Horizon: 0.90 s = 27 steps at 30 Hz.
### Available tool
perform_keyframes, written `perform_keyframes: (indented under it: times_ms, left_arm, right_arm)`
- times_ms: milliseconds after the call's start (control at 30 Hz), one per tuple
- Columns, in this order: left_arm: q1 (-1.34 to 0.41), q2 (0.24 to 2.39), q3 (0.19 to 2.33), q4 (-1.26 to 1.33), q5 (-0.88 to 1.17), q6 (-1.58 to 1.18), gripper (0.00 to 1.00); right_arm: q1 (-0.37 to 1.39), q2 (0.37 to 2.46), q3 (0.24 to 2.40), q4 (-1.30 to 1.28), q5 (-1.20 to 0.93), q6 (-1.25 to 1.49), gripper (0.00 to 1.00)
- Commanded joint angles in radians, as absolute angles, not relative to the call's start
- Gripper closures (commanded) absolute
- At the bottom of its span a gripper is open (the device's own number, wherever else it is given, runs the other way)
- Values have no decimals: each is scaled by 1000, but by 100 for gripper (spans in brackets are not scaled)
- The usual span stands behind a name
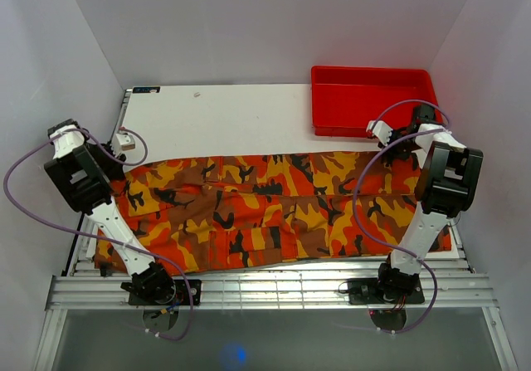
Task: Fold and stack the trousers
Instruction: Fold the trousers
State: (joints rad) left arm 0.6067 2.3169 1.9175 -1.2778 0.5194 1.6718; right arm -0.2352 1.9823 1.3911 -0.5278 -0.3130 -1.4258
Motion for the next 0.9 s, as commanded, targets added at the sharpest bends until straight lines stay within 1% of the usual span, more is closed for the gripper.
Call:
perform_keyframes:
  times_ms: [0, 33, 67, 167, 200, 267, 467, 533, 567, 667, 700, 767, 800, 867]
  left_arm:
    - [611, 2329, 1864, -1223, 459, 1680, 55]
    - [609, 2321, 1858, -1223, 459, 1681, 61]
    - [609, 2309, 1852, -1224, 465, 1683, 71]
    - [609, 2247, 1844, -1238, 505, 1692, 84]
    - [609, 2235, 1848, -1255, 515, 1690, 93]
    - [609, 2209, 1885, -1273, 537, 1684, 100]
    - [617, 2162, 2032, -1264, 665, 1545, 100]
    - [618, 2123, 2011, -1182, 686, 1490, 100]
    - [620, 2097, 1956, -1146, 695, 1476, 100]
    - [624, 1967, 1823, -927, 719, 1402, 100]
    - [624, 1898, 1724, -796, 726, 1381, 100]
    - [629, 1830, 1619, -665, 721, 1326, 100]
    - [629, 1763, 1515, -511, 710, 1298, 100]
    - [638, 1705, 1415, -306, 696, 1206, 100]
  right_arm:
    - [-241, 1944, 1417, -525, -287, -1439, 92]
    - [-244, 1941, 1419, -525, -287, -1437, 92]
    - [-244, 1936, 1422, -523, -290, -1428, 92]
    - [-256, 1919, 1446, -525, -308, -1408, 92]
    - [-261, 1914, 1454, -526, -317, -1402, 92]
    - [-275, 1902, 1485, -526, -339, -1384, 92]
    - [-305, 1861, 1545, -523, -399, -1333, 92]
    - [-317, 1841, 1545, -523, -414, -1330, 92]
    - [-321, 1833, 1542, -523, -417, -1330, 92]
    - [-342, 1806, 1540, -523, -440, -1324, 92]
    - [-347, 1798, 1533, -523, -442, -1322, 92]
    - [-362, 1769, 1526, -522, -463, -1315, 92]
    - [-371, 1758, 1522, -520, -471, -1312, 92]
    - [-382, 1724, 1519, -518, -500, -1301, 92]
